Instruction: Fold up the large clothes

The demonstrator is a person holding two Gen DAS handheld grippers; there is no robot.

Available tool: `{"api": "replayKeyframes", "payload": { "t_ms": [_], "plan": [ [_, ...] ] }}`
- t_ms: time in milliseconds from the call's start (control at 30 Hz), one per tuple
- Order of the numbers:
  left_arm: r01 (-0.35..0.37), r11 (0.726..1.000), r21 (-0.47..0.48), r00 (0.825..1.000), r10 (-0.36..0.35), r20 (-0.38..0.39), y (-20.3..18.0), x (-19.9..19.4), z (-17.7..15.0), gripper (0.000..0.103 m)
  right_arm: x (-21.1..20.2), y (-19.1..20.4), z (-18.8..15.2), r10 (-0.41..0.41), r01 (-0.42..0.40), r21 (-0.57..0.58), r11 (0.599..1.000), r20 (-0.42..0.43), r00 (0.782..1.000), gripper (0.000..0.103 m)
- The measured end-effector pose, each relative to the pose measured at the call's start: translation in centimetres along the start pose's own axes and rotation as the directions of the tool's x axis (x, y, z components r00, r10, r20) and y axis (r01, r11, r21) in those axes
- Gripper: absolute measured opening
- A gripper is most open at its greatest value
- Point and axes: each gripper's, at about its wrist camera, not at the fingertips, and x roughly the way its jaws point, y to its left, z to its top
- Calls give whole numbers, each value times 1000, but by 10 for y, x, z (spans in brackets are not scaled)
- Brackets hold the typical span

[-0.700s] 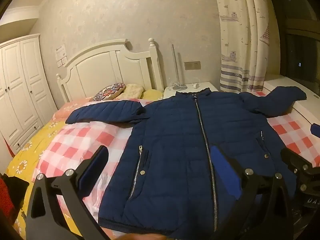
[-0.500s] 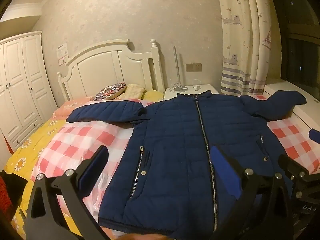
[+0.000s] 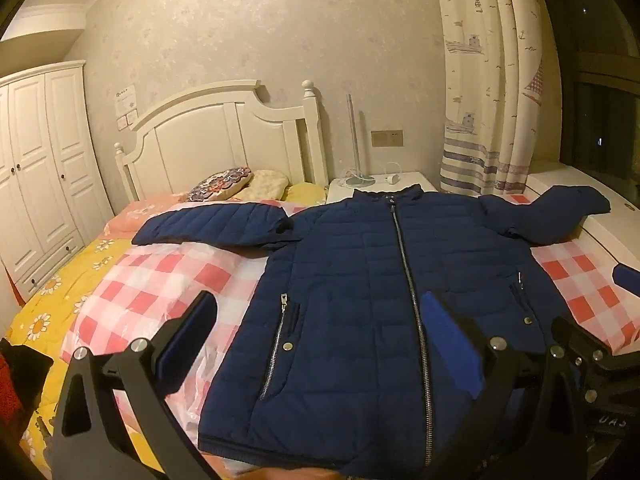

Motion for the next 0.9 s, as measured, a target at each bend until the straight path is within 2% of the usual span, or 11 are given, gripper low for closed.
{"api": "replayKeyframes", "payload": {
  "t_ms": [900],
  "plan": [
    [7, 1000, -5, 1000, -7, 1, -1, -7, 1, 101, -1, 5, -5, 21, -21, 4, 1000, -1, 1000, 99]
  ]
}}
